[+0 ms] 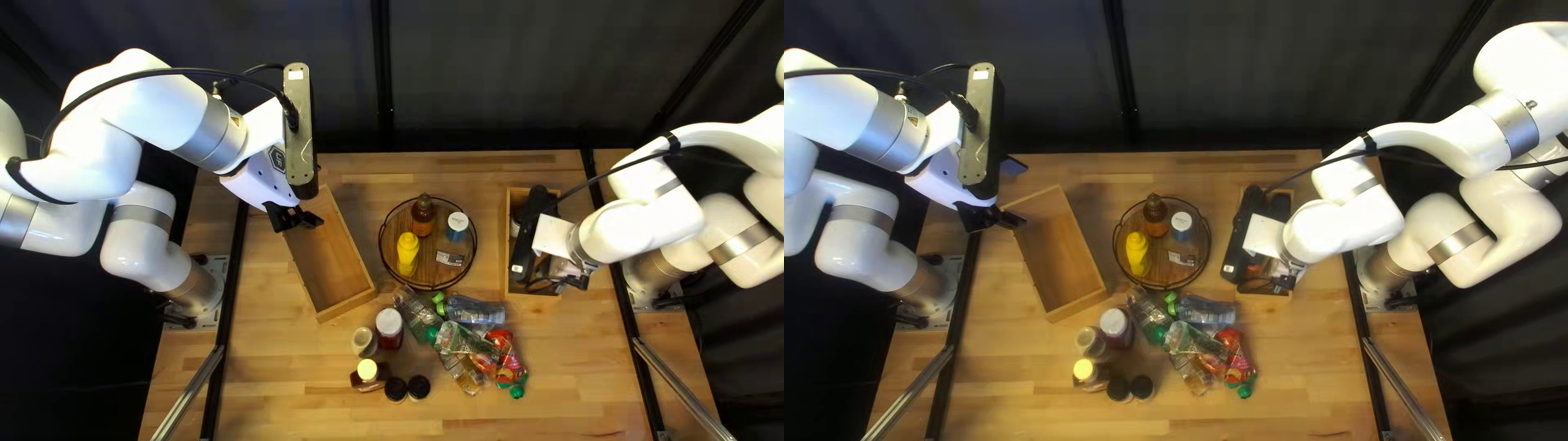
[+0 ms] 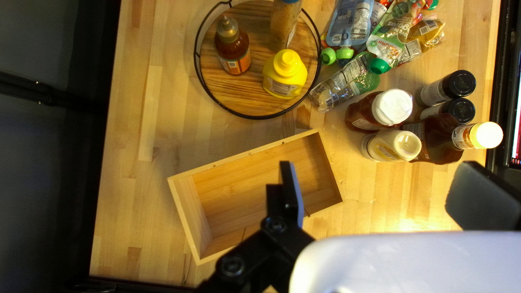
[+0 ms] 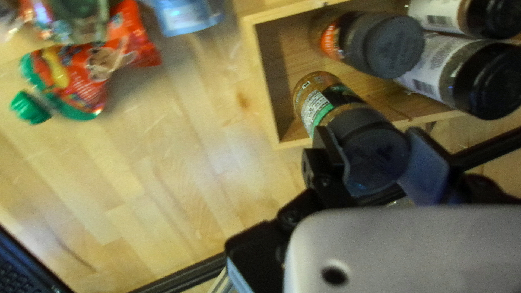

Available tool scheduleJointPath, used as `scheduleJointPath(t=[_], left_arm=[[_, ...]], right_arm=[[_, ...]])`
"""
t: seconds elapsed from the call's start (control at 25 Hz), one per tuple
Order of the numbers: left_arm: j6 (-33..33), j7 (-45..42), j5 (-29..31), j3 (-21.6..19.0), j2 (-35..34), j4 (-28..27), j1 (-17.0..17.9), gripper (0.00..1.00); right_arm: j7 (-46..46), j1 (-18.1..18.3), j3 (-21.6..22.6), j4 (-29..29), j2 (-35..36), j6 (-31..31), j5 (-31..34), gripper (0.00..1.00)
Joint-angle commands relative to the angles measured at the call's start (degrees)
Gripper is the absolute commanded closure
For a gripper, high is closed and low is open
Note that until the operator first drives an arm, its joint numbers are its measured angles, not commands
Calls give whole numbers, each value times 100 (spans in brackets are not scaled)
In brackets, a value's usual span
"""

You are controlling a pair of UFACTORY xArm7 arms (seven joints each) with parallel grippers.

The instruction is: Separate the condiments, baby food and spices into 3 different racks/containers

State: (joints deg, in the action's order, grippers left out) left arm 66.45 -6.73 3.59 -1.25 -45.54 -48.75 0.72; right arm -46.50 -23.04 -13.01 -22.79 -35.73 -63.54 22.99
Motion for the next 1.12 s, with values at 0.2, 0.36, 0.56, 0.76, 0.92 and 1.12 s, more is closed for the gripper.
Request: scheduleJointPath(t=[0.2, 0.36, 0.56, 0.76, 0.92, 1.12], left_arm=[[0, 0, 0, 0, 0, 0, 0, 0], [0, 0, 0, 0, 0, 0, 0, 0], [0, 0, 0, 0, 0, 0, 0, 0], [0, 0, 0, 0, 0, 0, 0, 0], [0, 0, 0, 0, 0, 0, 0, 0], [0, 0, 0, 0, 0, 0, 0, 0]], right_arm=[[159, 356, -375, 345, -4, 485, 378, 99], [278, 439, -555, 362, 149, 745, 483, 98], [402, 486, -726, 312, 317, 913, 505, 87], [467, 475, -843, 221, 463, 969, 417, 61], [435, 417, -813, 125, 472, 868, 291, 22], [310, 352, -630, 131, 234, 620, 210, 1]])
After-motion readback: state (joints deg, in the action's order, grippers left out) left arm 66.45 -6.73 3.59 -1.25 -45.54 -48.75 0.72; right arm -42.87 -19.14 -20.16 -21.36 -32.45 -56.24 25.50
